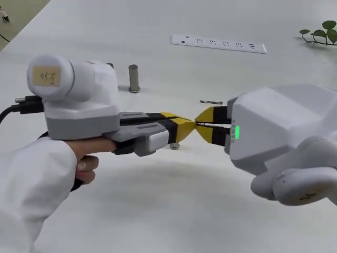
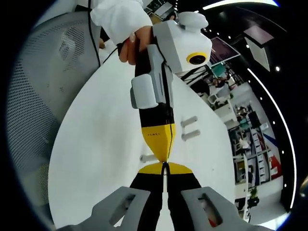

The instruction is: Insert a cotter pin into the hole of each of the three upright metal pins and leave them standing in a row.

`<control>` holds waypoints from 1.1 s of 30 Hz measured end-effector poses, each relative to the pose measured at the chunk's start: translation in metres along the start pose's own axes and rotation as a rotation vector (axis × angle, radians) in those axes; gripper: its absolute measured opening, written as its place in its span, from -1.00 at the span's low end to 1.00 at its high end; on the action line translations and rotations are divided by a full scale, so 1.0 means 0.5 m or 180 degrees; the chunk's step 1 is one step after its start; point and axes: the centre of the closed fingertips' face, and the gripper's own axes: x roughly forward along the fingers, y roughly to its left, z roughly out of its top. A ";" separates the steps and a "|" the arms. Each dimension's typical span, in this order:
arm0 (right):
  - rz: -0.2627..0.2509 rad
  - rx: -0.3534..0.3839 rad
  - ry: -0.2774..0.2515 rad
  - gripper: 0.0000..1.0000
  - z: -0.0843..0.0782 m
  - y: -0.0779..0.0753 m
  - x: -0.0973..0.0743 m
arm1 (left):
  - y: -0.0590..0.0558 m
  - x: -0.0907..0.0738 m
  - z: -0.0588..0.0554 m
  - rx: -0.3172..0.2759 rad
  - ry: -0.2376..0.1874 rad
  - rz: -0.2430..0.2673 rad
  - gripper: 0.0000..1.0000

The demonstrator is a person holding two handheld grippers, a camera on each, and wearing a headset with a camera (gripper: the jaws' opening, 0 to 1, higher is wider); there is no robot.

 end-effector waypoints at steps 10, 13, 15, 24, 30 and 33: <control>0.0036 0.0025 -0.0067 -1.00 0.006 0.000 -0.002 | -0.003 -0.006 0.001 -0.0016 0.0024 -0.0049 -1.00; 0.0033 0.0009 -0.0075 -1.00 0.008 -0.001 -0.002 | -0.003 -0.007 0.002 -0.0044 0.0024 -0.0045 -1.00; 0.0038 0.0014 -0.0082 -1.00 0.009 -0.001 -0.002 | -0.002 -0.008 0.003 -0.0028 0.0033 -0.0034 -1.00; 0.0038 -0.0162 -0.0094 -1.00 0.012 -0.001 0.004 | 0.003 -0.011 0.002 -0.0045 0.0091 0.0051 -1.00; 0.0068 -0.0070 -0.0121 -1.00 0.011 0.001 0.005 | 0.004 -0.011 -0.002 -0.0064 0.0118 0.0061 -1.00; 0.0057 -0.0055 -0.0120 -0.90 0.008 0.000 0.005 | 0.006 -0.011 0.000 -0.0062 0.0116 0.0065 -1.00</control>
